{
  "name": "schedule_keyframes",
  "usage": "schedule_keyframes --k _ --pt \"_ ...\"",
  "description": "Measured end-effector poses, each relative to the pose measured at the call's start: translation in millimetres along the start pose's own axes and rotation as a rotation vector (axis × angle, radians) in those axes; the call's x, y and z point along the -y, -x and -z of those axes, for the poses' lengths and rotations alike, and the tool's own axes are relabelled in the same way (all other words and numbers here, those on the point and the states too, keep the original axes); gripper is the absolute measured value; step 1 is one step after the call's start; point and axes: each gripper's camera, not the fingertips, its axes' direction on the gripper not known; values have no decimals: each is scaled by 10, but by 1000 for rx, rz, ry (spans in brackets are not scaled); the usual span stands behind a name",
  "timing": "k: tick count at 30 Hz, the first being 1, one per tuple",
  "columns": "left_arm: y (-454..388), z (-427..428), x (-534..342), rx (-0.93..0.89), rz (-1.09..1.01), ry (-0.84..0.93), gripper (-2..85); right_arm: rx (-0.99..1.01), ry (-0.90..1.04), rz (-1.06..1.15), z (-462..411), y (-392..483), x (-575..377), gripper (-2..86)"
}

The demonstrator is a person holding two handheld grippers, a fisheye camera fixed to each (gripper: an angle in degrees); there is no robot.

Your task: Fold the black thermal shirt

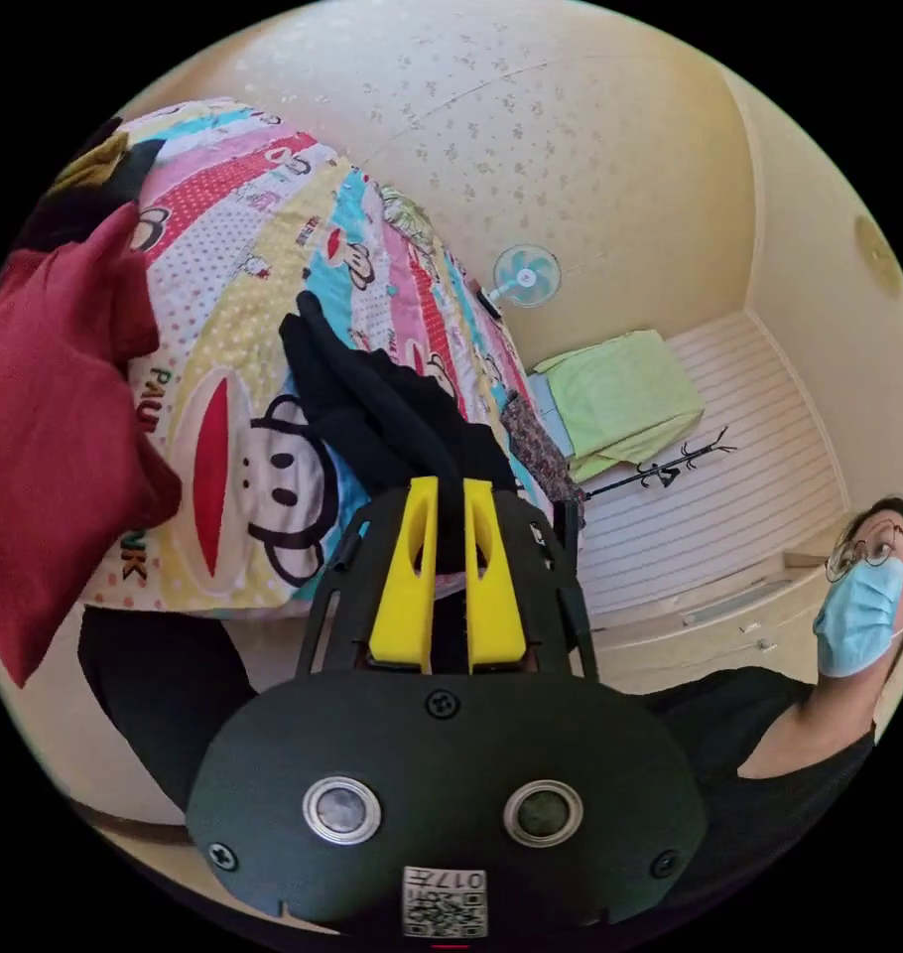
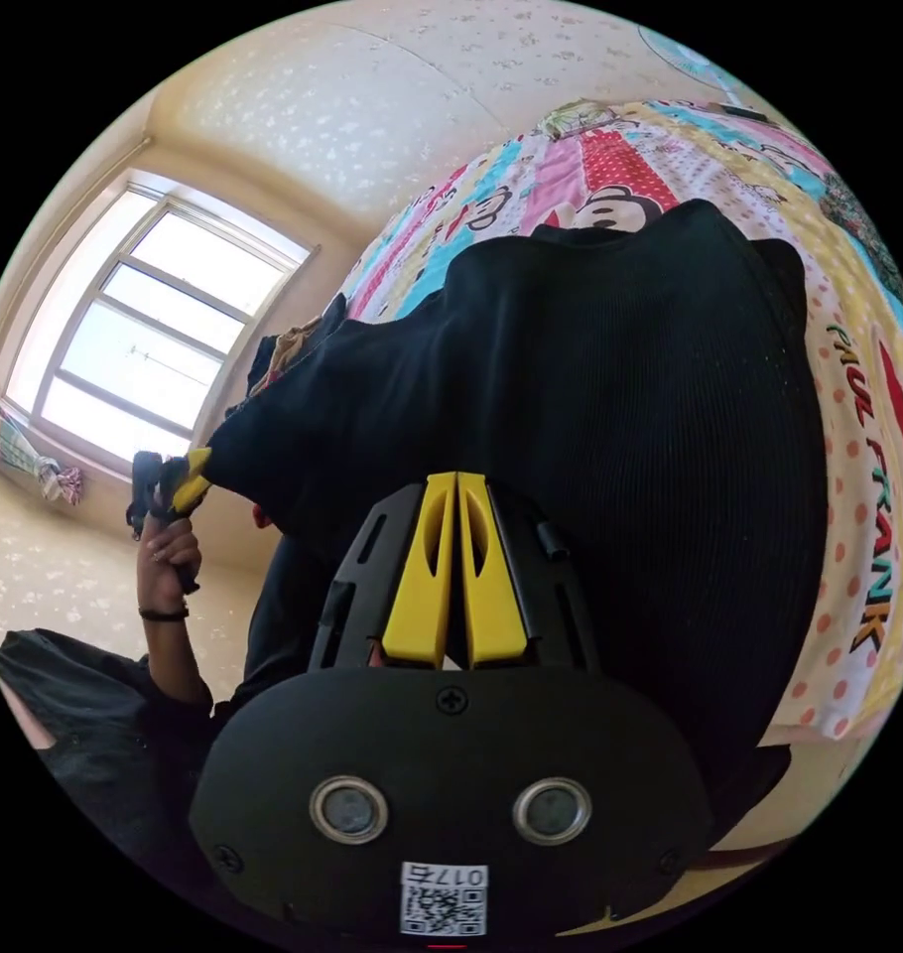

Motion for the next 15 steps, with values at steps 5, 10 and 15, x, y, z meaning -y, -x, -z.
schedule_keyframes --k 5,10,15 --pt "-999 -1094 351 16 -255 165 45 85 -97 -79 232 -197 -219 4" --pt "-1707 -2358 118 38 -443 334 42 10 -404 -291 1055 -579 -714 4" --pt "-1994 -3604 -652 300 -597 504 45 -87 -554 -325 1545 -556 -1026 4"
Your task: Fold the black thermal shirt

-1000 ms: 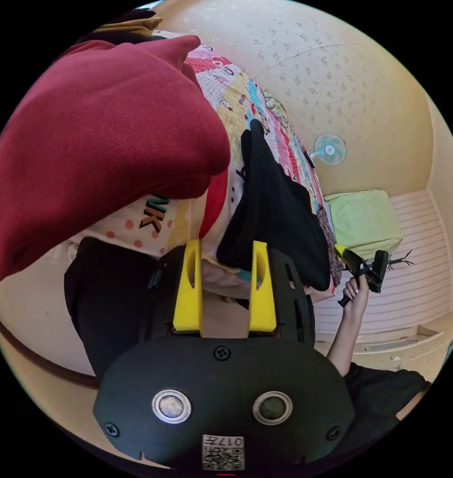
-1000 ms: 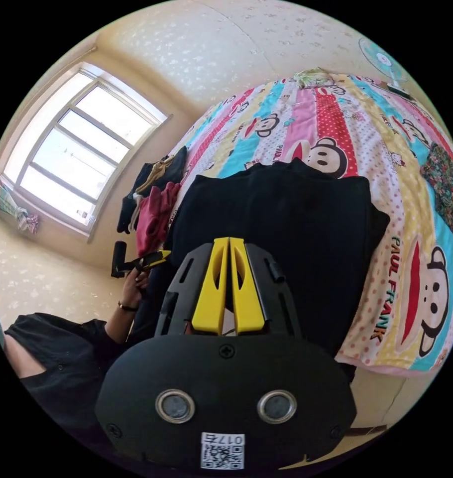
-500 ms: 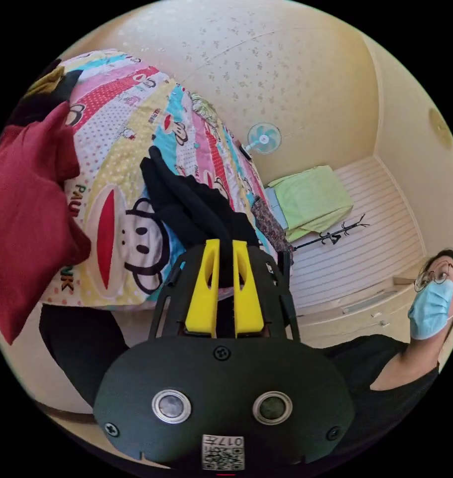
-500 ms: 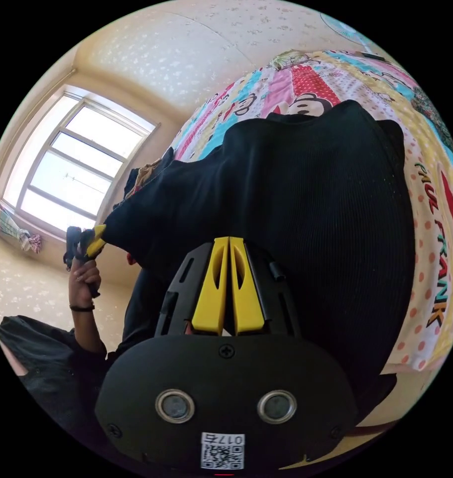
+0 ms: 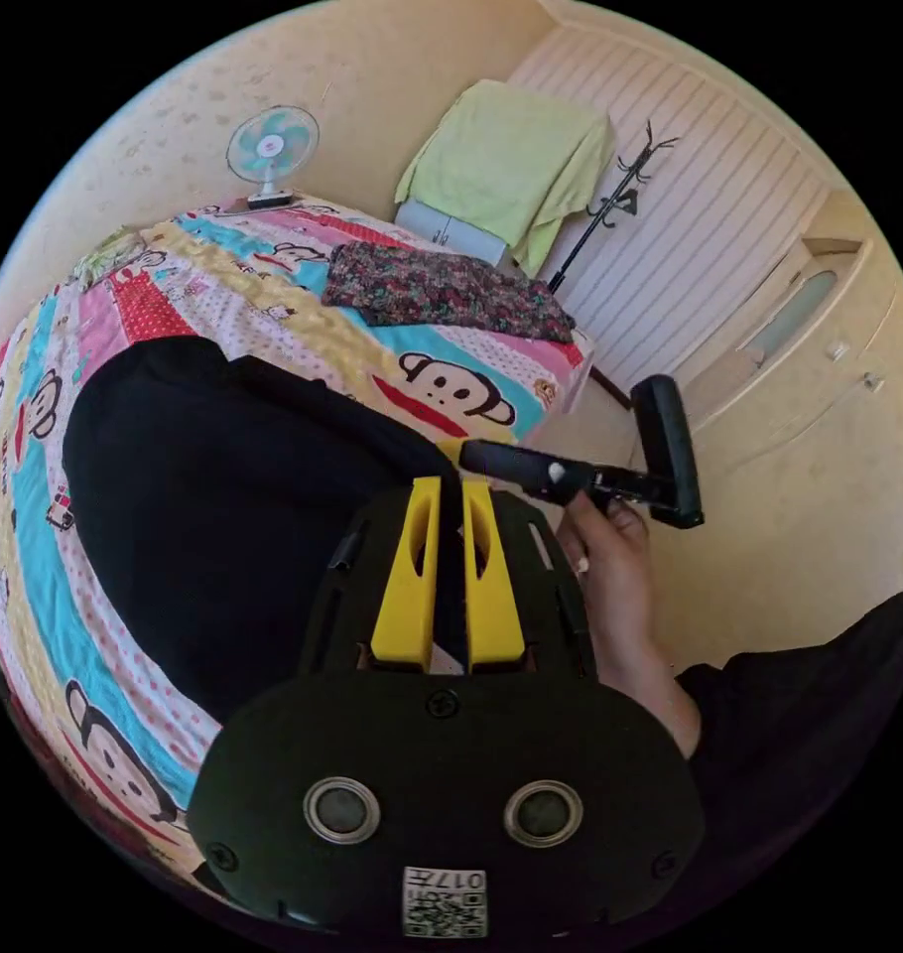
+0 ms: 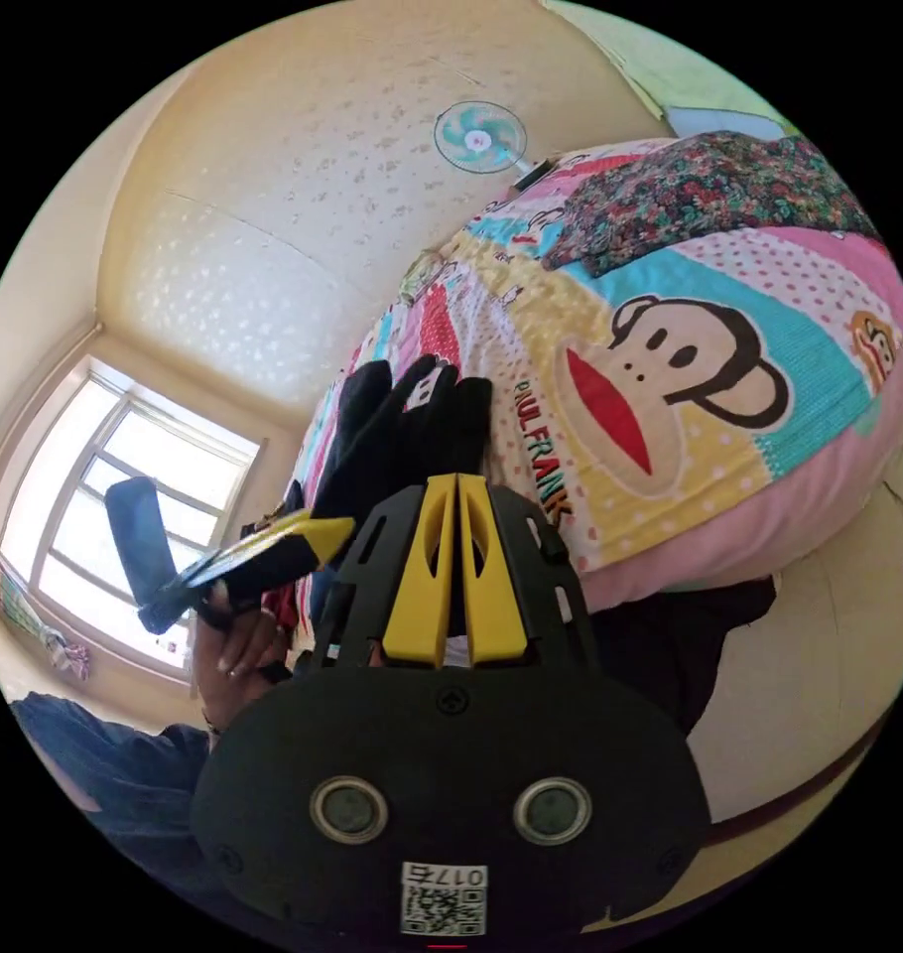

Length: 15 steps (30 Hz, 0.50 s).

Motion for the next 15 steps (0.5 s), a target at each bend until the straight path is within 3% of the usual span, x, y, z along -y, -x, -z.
schedule_keyframes --k 3,7,8,10,13,15 --pt "-298 -125 -125 169 -28 -47 47 77 -33 80 109 173 16 3" --pt "-431 40 -299 233 17 -119 57 38 162 293 -351 582 75 3" --pt "-400 121 -370 203 40 -132 60 20 214 315 -472 611 74 3" --pt "-280 239 -477 119 85 -136 58 -145 532 329 -1061 543 32 4" --pt "118 422 -648 -86 202 -110 61 -68 511 237 -1044 300 29 4" --pt "523 571 -806 -228 323 -117 91 -170 488 169 -933 179 51 4"
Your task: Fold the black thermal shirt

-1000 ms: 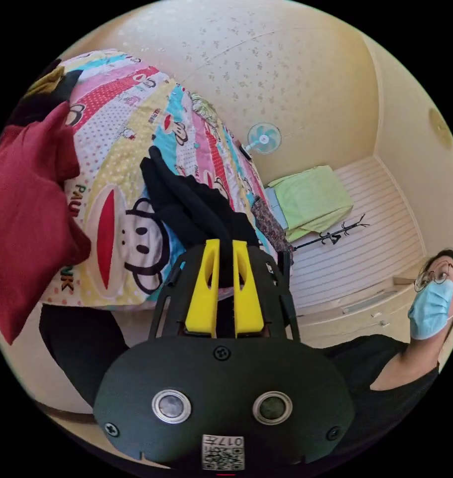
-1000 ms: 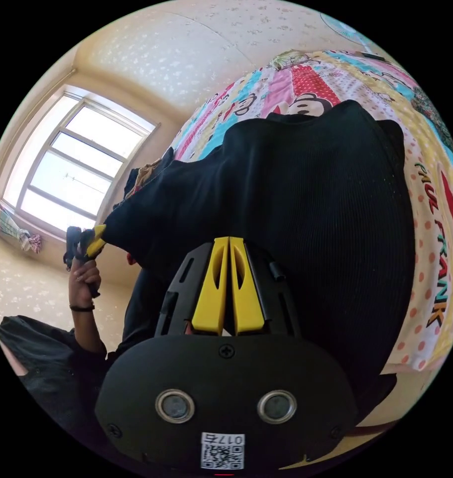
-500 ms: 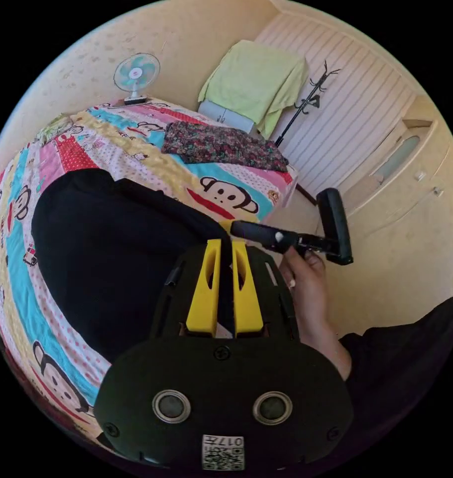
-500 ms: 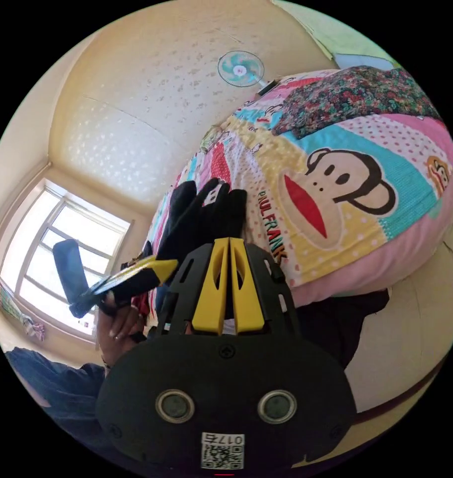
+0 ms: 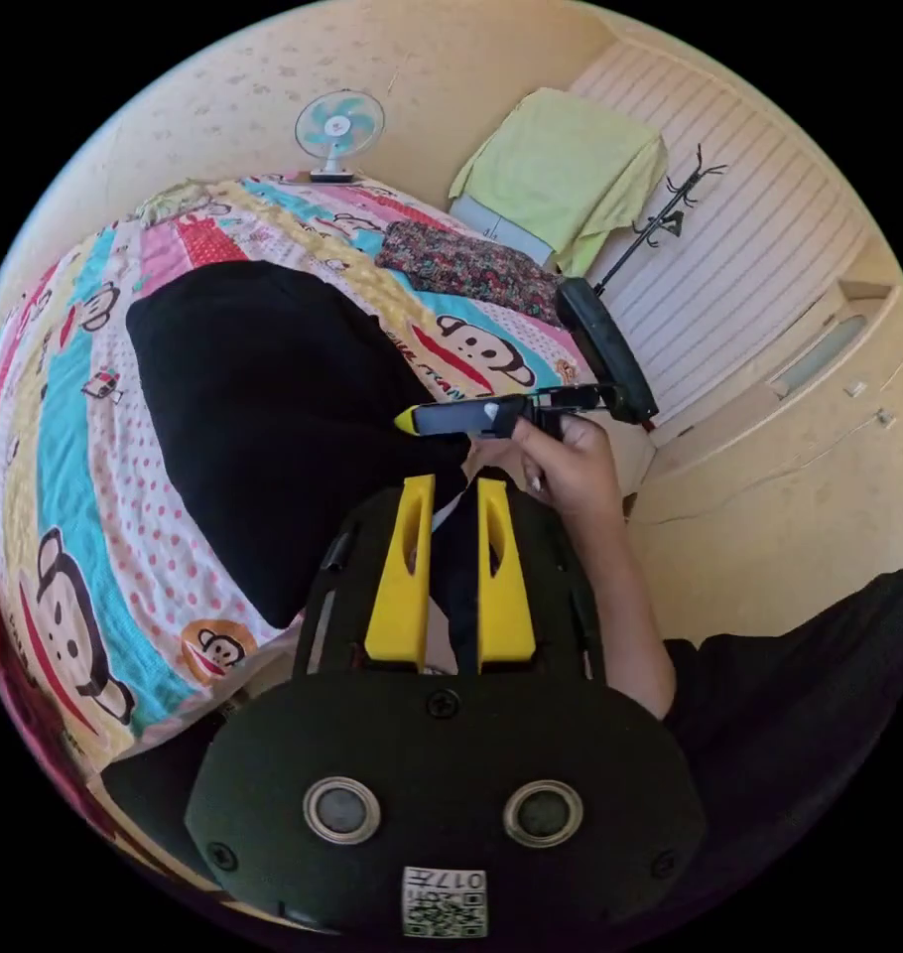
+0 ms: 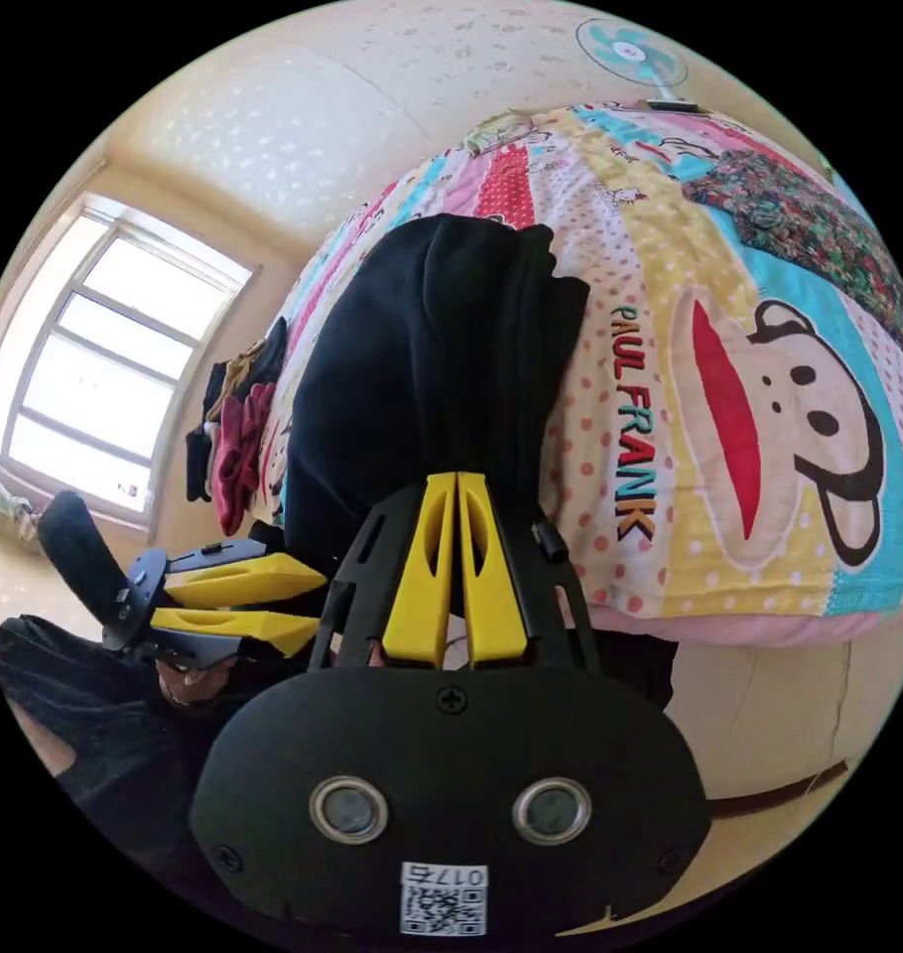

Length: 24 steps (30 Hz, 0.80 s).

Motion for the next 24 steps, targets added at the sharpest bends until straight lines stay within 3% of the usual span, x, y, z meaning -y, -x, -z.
schedule_keyframes --k 3,7,15,19,24 --pt "454 285 -74 -13 109 -118 106 -315 109 -111 -117 -127 -33 5" --pt "933 347 -126 71 267 -134 141 -190 54 -144 -75 -195 -147 9" --pt "1293 -142 -179 -55 334 -54 166 299 -216 -9 328 -202 -335 59" --pt "1345 -336 -150 -94 334 -5 151 220 -142 20 99 -204 -254 131" --pt "1475 -319 -153 -116 333 -10 107 183 58 -21 -269 -349 -168 75"
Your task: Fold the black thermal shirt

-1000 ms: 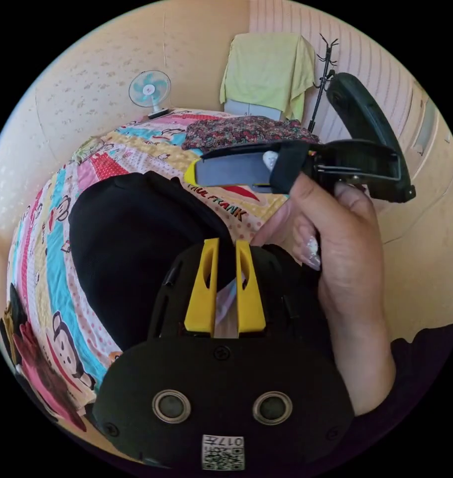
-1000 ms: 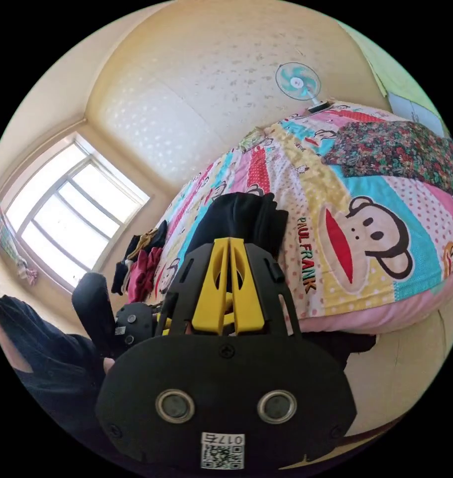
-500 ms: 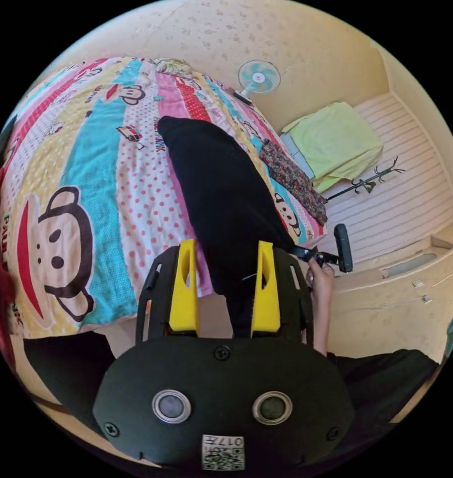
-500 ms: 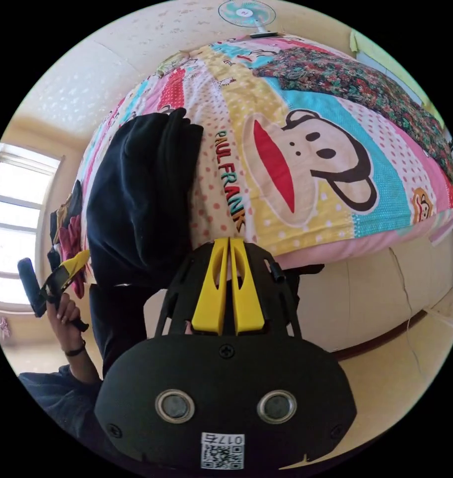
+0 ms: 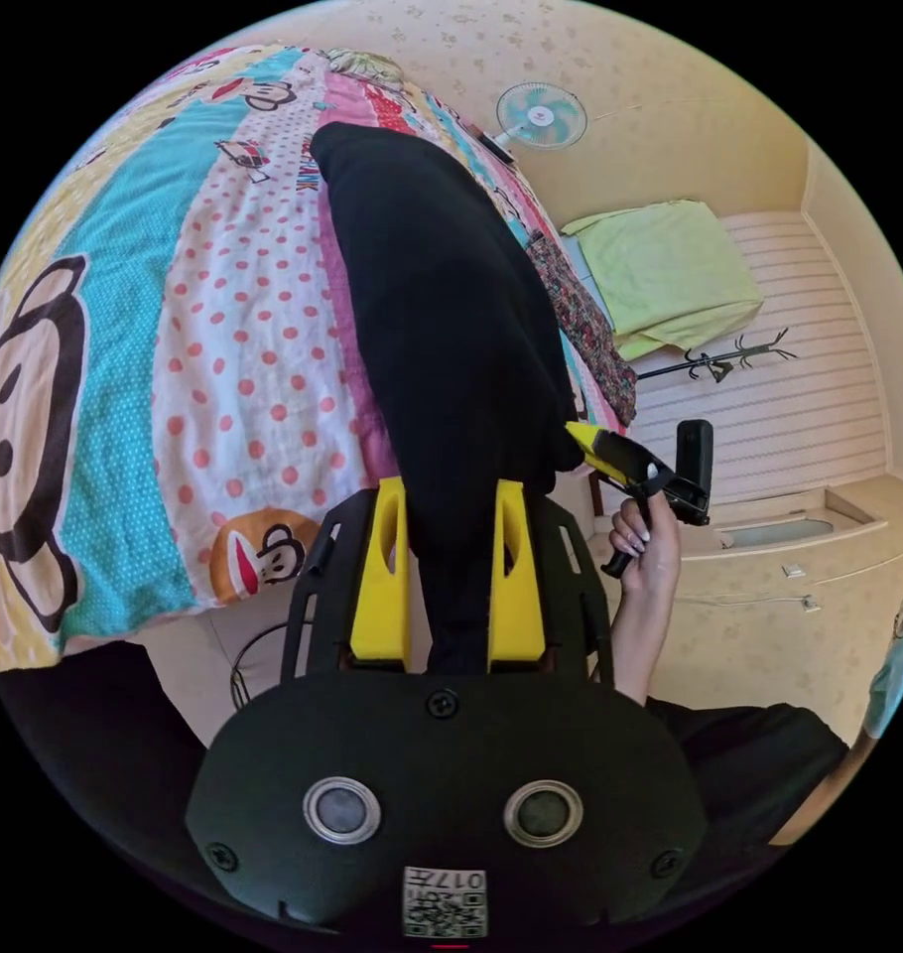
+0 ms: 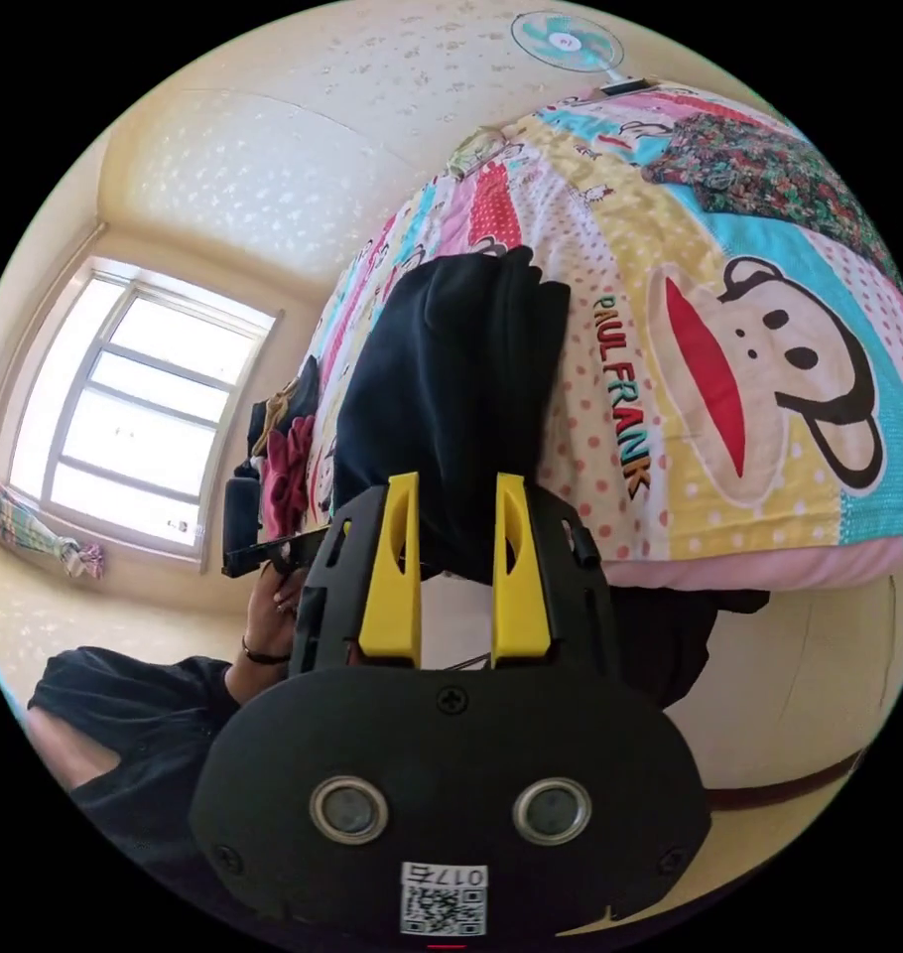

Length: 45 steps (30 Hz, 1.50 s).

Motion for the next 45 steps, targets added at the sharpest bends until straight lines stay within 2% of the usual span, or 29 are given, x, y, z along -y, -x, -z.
schedule_keyframes --k 5,8,10,12,14,18,20,23,25,26,31,38,40,42,45 --pt "-31 228 77 -75 -111 33 80 -9 -24 67 429 98 -116 41" --pt "70 128 101 -88 -111 114 80 -100 145 42 323 18 -101 36" --pt "196 99 41 -90 -70 80 91 -97 223 -32 67 -305 -24 35" --pt "375 215 -76 -152 2 -56 145 -28 258 -78 -81 -557 -5 35" --pt "481 301 -108 -150 46 -121 184 7 243 -95 -77 -702 -18 35" --pt "577 176 49 -137 74 -71 192 8 222 -61 47 -797 -27 38" --pt "564 97 98 -121 84 -64 186 57 212 -66 105 -880 -56 42" --pt "468 57 63 -91 71 -82 178 246 147 -73 359 -1102 -193 58" --pt "408 -25 17 -167 30 -73 158 361 55 -71 642 -1321 -355 82" --pt "411 -103 -8 -190 49 -69 130 382 33 -76 707 -1387 -399 88" --pt "455 -384 -57 -274 140 -82 112 546 -52 -172 1002 -2022 -825 149" --pt "-214 -631 -215 -479 74 -65 80 634 -8 -267 897 -2407 -1246 228" --pt "-479 -748 -240 -466 29 -32 79 814 -87 -264 831 -2535 -1337 252" --pt "-813 -914 -284 -415 -33 3 79 888 -119 -277 754 -2604 -1345 251" --pt "-1098 -1121 -344 -386 -76 49 78 892 -124 -270 643 -2555 -1272 243"
